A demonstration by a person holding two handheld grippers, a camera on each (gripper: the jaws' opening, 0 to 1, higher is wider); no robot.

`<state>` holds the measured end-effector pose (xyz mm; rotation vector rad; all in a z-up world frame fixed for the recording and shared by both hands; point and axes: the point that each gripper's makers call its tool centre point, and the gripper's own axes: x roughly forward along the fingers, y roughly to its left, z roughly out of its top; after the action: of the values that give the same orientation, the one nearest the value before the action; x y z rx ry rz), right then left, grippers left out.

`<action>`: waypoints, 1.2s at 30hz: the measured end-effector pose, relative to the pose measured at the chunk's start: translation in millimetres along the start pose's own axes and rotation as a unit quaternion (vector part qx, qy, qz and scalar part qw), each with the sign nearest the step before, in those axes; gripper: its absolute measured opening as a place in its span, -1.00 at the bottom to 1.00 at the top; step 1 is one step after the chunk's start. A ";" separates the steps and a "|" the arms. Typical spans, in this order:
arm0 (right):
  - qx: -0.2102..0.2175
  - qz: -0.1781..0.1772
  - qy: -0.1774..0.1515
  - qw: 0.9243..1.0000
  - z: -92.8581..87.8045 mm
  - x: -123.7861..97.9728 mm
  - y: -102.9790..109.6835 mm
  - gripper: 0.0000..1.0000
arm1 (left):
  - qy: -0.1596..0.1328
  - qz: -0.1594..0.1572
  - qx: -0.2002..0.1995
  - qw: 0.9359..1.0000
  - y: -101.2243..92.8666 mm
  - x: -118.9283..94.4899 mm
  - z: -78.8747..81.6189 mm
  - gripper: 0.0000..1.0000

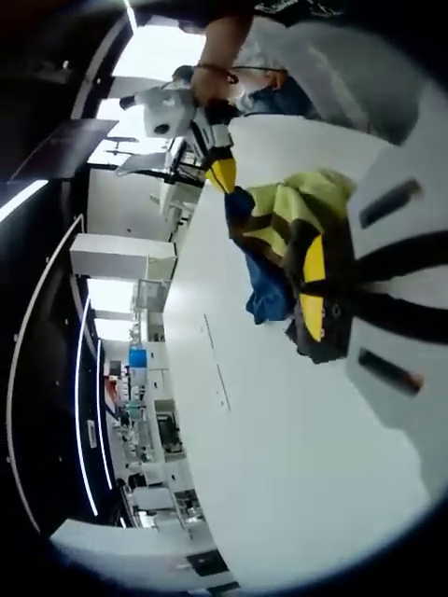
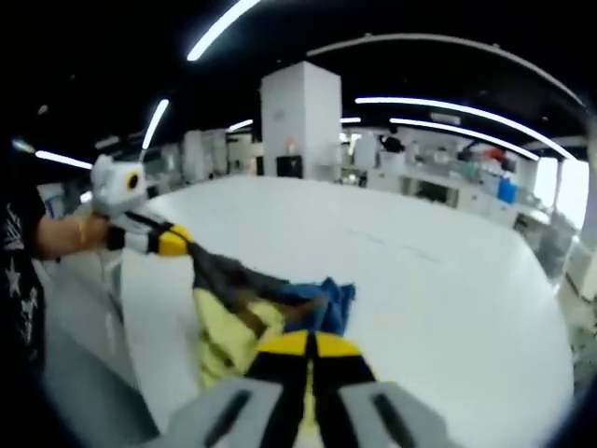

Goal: Fold the garment on the visible template until the final outline fits inside the template.

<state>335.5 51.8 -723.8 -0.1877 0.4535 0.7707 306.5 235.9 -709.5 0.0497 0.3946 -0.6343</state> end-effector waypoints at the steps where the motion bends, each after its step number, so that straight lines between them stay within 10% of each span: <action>1: -0.003 -0.004 0.000 1.000 3.9 -2.0 -1.8 -1.00 | -0.001 0.002 0.003 1.000 1.9 -2.1 2.3 -1.00; 16: -0.045 -0.019 -0.025 0.998 52.6 0.2 -26.4 -1.00 | -0.052 0.036 -0.028 0.998 37.1 -11.3 46.9 -1.00; 36: -0.010 -0.033 -0.057 0.998 112.4 68.8 -83.2 -1.00 | -0.093 0.076 -0.113 0.986 126.0 35.7 87.0 -1.00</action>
<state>474.1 72.8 -655.7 -0.1749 0.3296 0.7170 436.5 303.0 -651.8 -0.1940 0.2773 -0.4353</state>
